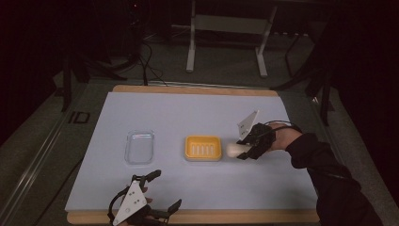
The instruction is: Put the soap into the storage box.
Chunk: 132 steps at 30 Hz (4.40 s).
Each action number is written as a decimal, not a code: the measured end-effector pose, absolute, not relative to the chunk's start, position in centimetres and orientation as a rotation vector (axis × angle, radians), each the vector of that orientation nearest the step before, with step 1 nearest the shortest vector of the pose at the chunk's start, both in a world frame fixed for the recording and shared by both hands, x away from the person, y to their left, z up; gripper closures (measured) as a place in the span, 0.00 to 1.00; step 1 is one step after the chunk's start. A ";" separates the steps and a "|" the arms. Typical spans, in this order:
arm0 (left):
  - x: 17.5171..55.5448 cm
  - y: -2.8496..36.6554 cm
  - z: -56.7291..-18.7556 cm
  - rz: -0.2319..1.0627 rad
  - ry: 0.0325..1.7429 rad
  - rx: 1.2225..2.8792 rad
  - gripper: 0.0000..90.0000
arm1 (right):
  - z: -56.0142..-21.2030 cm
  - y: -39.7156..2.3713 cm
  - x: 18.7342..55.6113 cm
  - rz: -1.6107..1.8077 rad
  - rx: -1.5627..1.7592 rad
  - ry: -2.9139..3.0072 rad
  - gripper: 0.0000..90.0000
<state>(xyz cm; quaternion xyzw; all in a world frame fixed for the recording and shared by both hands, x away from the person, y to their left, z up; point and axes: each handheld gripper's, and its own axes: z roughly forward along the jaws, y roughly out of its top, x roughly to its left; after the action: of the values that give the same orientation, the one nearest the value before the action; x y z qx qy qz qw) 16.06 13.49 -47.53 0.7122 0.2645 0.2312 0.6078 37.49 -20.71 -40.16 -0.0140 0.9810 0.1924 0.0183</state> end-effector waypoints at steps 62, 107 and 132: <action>15.9 13.6 -47.5 0.519 0.589 1.658 0.00 | -39.7 -12.4 40.0 0.946 -0.310 2.946 0.55; 15.8 13.4 -47.6 0.514 0.564 1.675 0.00 | -48.1 -11.4 43.0 0.836 -0.170 3.004 0.55; 15.9 13.3 -47.6 0.503 0.558 1.687 0.00 | -48.9 -10.9 43.9 0.766 -0.099 3.052 0.49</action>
<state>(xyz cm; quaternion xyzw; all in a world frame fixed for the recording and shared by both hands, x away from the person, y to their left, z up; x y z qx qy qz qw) 15.85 13.30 -47.65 0.7286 0.2410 0.2174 0.6031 43.93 -10.90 -48.90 -0.0314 0.9694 0.2433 -0.0032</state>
